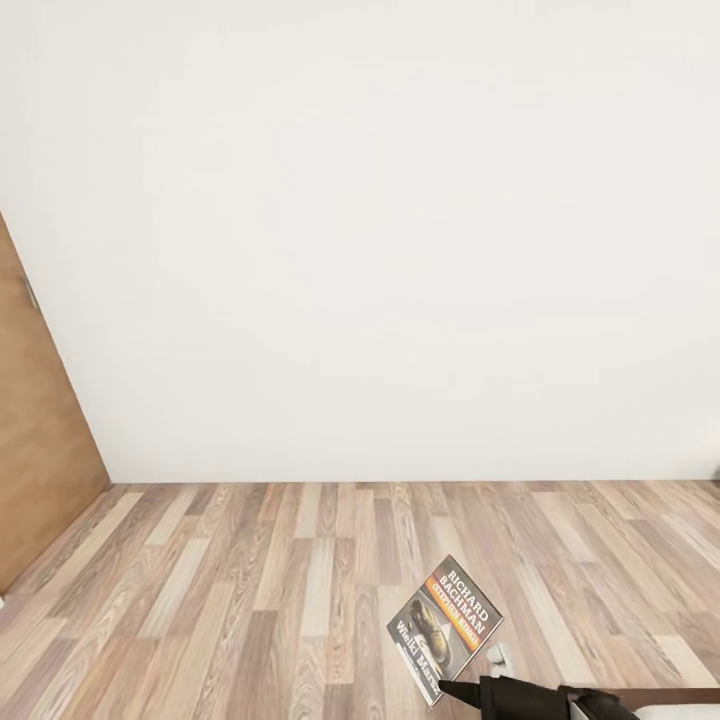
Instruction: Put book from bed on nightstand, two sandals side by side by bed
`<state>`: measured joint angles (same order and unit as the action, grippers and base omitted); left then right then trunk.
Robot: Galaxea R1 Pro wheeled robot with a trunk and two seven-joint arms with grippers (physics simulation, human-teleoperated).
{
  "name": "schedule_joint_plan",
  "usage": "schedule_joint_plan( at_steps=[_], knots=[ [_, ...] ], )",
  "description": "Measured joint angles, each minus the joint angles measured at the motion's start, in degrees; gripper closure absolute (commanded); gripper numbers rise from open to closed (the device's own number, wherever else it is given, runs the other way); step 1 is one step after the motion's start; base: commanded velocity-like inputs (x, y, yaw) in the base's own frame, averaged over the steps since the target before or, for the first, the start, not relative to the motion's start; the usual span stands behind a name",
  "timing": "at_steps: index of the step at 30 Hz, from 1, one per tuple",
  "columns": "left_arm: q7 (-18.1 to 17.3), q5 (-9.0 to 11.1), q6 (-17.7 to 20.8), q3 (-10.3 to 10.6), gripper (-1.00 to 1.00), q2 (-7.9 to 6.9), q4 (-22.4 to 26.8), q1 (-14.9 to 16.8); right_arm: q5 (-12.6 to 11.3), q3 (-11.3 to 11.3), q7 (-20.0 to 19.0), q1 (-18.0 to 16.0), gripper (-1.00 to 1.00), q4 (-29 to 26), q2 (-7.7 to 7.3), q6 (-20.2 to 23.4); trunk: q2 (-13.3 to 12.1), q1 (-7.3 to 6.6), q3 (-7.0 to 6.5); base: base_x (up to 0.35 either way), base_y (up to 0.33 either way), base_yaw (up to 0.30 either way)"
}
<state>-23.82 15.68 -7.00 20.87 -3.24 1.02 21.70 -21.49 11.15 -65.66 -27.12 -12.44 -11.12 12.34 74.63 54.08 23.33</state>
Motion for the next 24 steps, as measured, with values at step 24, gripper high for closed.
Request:
schedule_joint_plan(
  at_steps=[24],
  knots=[
    [0.0,0.0,0.0,-0.1,-1.0,-0.02,0.0,0.0,0.0,0.0,0.0,0.0,1.0,0.0,0.0,0.0,0.0,0.0,0.0,0.327,0.049,0.0]
  ],
)
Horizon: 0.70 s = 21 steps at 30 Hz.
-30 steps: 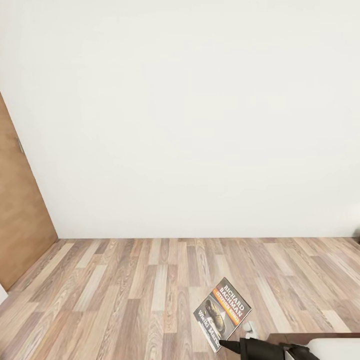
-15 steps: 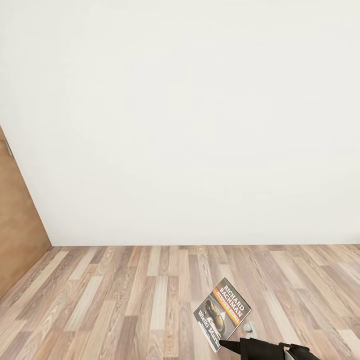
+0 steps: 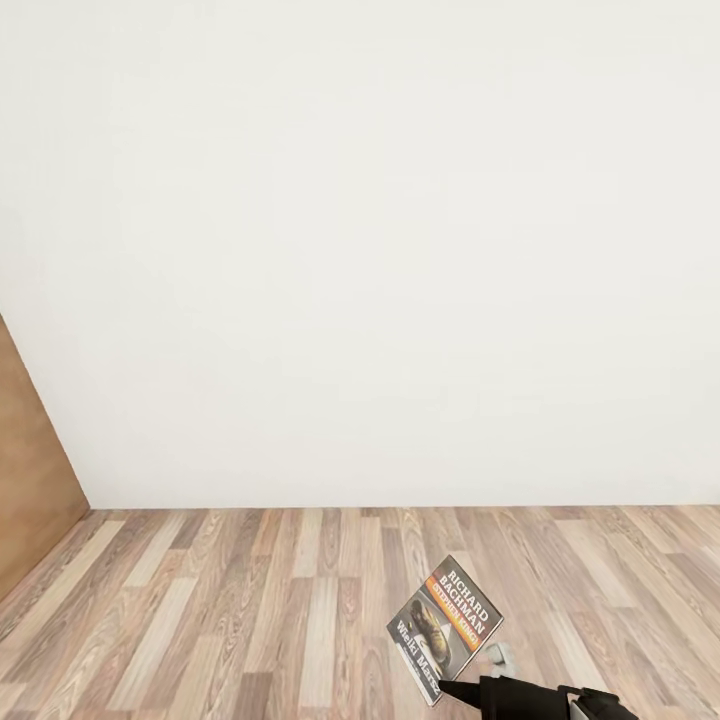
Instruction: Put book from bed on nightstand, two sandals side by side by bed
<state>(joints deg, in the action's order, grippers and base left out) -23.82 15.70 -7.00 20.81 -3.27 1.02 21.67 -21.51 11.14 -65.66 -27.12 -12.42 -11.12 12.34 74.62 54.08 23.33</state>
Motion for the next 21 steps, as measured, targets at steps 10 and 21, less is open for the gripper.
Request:
schedule_joint_plan(
  at_steps=[10,21],
  knots=[
    [0.0,0.0,0.0,0.0,-1.0,0.01,0.0,0.0,0.0,0.0,0.0,0.0,1.0,0.0,0.0,0.0,0.0,0.0,0.0,0.326,0.0,0.0],
    [0.0,0.0,0.0,0.0,-1.0,0.02,0.0,0.0,0.0,0.0,0.0,0.0,1.0,0.0,0.0,0.0,0.0,0.0,0.0,0.326,0.028,0.0]
  ],
)
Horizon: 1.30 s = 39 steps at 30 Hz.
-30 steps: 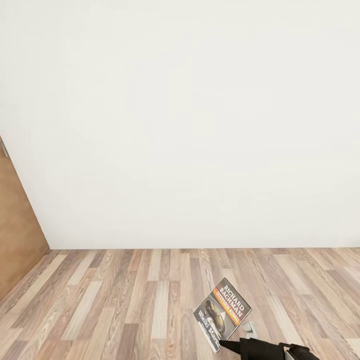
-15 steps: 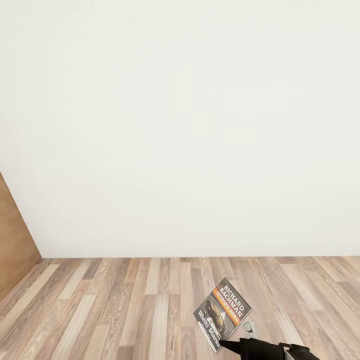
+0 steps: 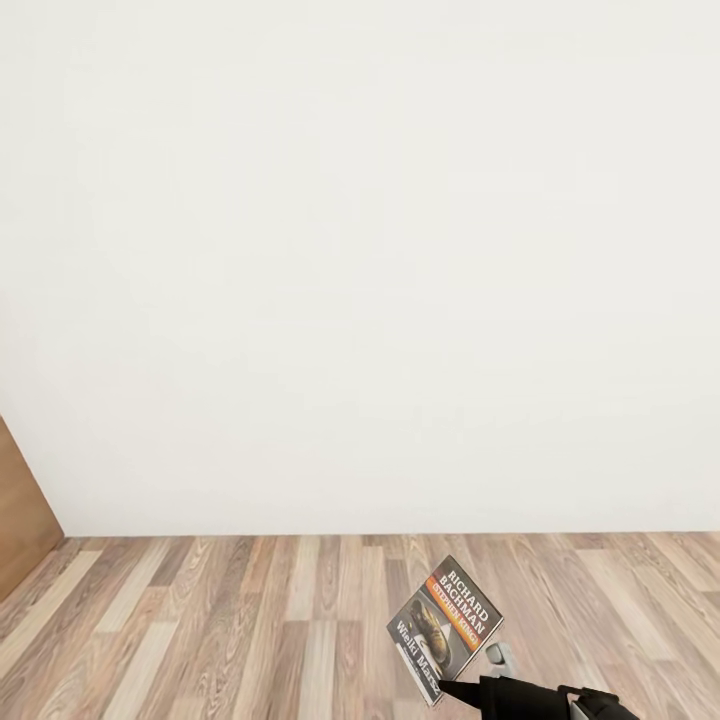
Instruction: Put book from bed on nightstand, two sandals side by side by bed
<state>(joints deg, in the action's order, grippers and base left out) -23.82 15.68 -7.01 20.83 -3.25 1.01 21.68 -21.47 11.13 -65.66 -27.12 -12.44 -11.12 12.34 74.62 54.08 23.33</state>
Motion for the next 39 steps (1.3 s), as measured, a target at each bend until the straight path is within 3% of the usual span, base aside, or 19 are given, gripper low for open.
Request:
schedule_joint_plan(
  at_steps=[29,39],
  knots=[
    [0.0,0.0,0.0,0.0,-1.0,0.01,0.0,0.0,0.0,0.0,-0.1,0.0,1.0,-0.1,0.0,0.0,0.0,0.0,0.0,0.324,0.083,0.0],
    [0.0,0.0,0.0,0.0,-1.0,0.02,0.0,0.0,-0.1,-0.1,-0.1,0.0,1.0,-0.1,-0.01,0.0,0.0,0.03,0.18,0.041,0.0,-0.12]
  ],
)
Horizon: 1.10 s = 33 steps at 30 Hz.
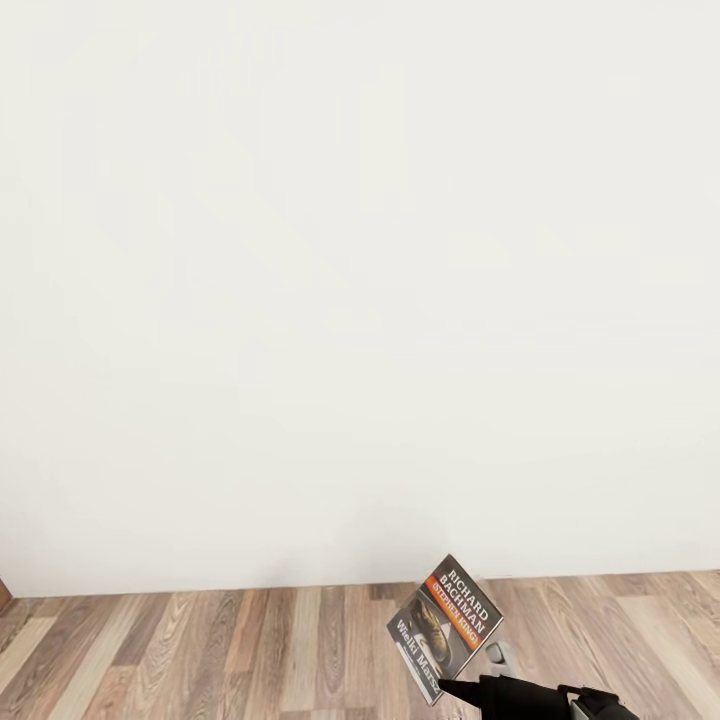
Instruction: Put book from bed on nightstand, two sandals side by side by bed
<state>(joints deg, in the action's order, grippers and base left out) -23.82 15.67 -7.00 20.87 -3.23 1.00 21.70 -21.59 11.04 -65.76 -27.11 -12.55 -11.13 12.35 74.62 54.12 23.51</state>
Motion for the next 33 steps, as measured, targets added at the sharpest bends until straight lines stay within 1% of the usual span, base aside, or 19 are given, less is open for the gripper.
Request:
schedule_joint_plan(
  at_steps=[14,26,33],
  knots=[
    [0.0,0.0,0.0,0.0,-1.0,0.0,0.0,0.0,0.0,0.0,-0.1,0.0,1.0,0.0,0.0,0.0,0.0,-0.01,0.39,0.015,0.0,-0.261],
    [0.0,0.0,0.0,0.0,-1.0,0.0,0.0,0.0,0.0,0.0,-0.1,0.0,1.0,0.0,0.0,0.0,0.0,-0.03,0.41,0.276,0.0,-0.255],
    [0.0,0.0,0.0,0.0,-1.0,-0.01,0.0,0.0,0.0,0.0,-0.1,0.0,1.0,0.0,0.01,0.0,0.0,0.0,0.41,0.045,0.0,-0.044]
  ],
)
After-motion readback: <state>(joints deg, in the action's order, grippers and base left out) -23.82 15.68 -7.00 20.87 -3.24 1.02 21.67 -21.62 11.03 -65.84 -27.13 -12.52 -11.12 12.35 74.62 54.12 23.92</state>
